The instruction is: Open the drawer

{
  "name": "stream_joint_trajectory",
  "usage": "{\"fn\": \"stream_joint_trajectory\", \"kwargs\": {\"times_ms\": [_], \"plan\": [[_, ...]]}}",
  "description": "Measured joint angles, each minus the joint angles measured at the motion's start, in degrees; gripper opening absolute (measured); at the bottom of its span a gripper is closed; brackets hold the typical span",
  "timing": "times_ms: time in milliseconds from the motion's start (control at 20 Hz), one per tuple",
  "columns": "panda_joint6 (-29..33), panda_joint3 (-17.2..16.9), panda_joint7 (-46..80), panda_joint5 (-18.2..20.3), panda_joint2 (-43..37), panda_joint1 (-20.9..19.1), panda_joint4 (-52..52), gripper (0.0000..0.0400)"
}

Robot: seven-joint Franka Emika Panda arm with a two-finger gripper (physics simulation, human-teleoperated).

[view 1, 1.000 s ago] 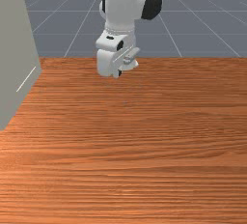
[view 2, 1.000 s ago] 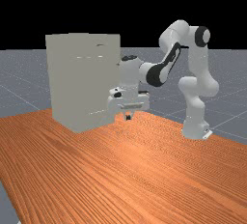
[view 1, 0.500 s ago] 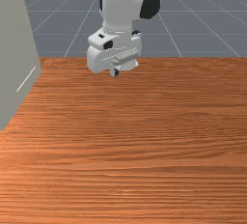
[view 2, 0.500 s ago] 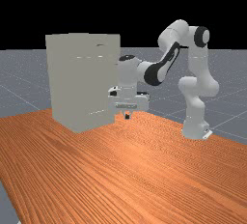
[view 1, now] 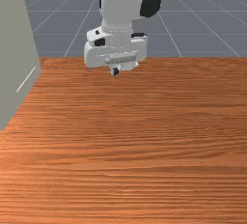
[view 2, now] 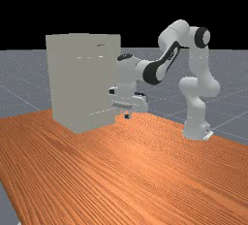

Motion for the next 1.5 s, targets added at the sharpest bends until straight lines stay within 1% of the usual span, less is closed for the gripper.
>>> {"fn": "stream_joint_trajectory", "kwargs": {"times_ms": [700, 750, 900, 950, 1000, 1050, 1100, 1150, 1200, 1250, 1300, 1350, 1400, 1500], "plan": [[-2.5, -2.25, 29.86, 2.2, -0.34, 1.83, 1.65, 0.0], [-2.11, -2.3, 31.66, 2.98, -0.62, 1.85, 1.32, 0.0], [-2.86, -1.97, 28.44, 2.43, -0.6, 1.77, 1.81, 0.0], [-5.08, -1.91, 28.72, 3.23, 0.03, 1.69, 3.07, 0.0], [-0.66, -1.78, 28.43, 2.42, -2.37, 1.92, -0.29, 0.0], [3.52, -1.74, 28.91, 2.45, -4.93, 2.07, -3.12, 0.0], [4.91, -1.73, 29.32, 1.6, -7.0, 2.17, -4.26, 0.0], [2.99, -1.77, 29.92, 1.15, -8.2, 2.2, -3.45, 0.0], [4.54, -1.79, 29.94, 0.16, -10.3, 2.14, -4.46, 0.0], [8.3, -1.81, 30.27, -1.14, -13.28, 1.88, -6.33, 0.0], [8.56, -1.94, 30.62, -1.46, -15.04, 1.62, -5.99, 0.0], [3.07, -2.22, 29.8, -0.94, -14.95, 1.61, -2.87, 0.0], [-0.33, -2.38, 29.09, -0.64, -14.51, 1.51, -0.72, 0.0], [4.65, -2.28, 32.63, -2.07, -17.91, 0.91, -3.8, 0.0]]}}
